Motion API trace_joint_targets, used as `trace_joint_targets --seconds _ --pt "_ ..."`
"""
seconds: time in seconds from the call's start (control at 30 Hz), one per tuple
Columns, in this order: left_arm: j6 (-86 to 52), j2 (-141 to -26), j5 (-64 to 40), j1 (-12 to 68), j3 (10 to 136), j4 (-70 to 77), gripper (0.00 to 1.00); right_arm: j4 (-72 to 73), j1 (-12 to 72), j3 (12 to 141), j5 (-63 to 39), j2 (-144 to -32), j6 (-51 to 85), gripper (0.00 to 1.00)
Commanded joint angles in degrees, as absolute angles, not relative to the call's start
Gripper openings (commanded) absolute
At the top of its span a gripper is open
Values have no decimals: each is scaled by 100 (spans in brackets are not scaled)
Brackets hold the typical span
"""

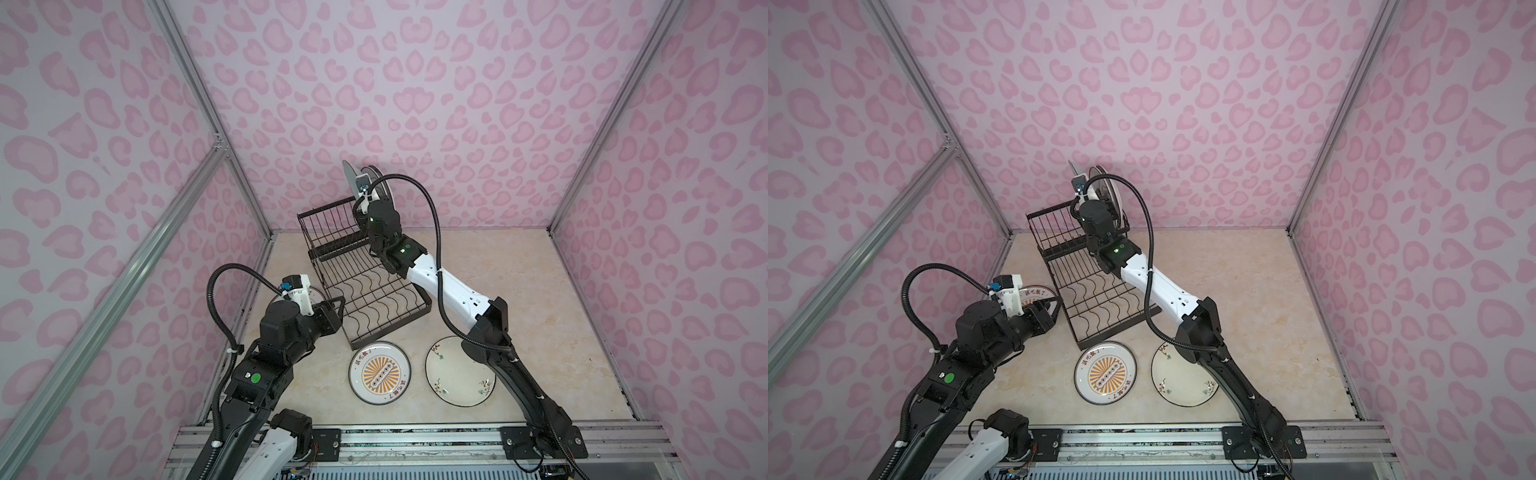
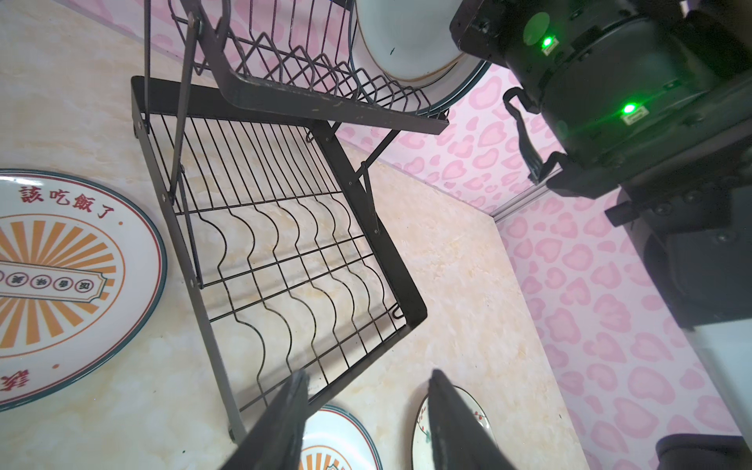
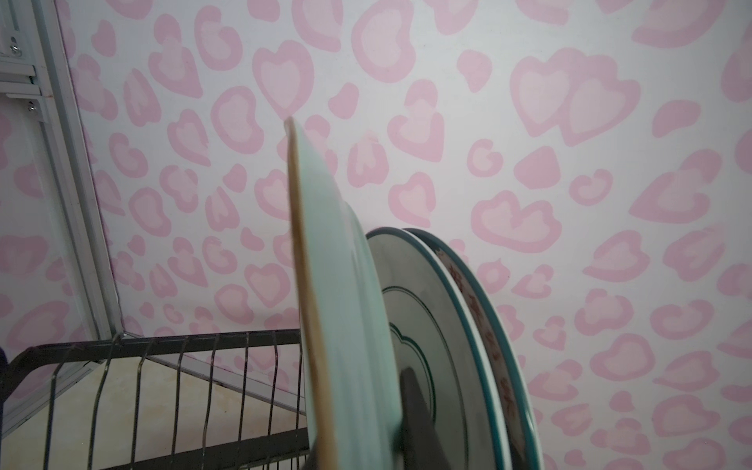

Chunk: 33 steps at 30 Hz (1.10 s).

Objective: Load plates into a dish rack
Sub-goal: Place the plate on the dish rack.

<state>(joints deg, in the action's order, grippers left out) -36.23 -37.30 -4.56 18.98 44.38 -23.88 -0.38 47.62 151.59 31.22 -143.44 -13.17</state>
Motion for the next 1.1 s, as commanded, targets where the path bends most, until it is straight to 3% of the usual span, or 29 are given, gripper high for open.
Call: trace_joint_targets --seconds 0.0,1.07 --pt "-3595 -3735 -482 1890 4419 -2241 50 538 4755 15214 3183 -14388 -1361 0" --pt "-3560 -3911 -521 1890 4489 -2169 50 338 4661 14835 3102 -14317 -1221 0"
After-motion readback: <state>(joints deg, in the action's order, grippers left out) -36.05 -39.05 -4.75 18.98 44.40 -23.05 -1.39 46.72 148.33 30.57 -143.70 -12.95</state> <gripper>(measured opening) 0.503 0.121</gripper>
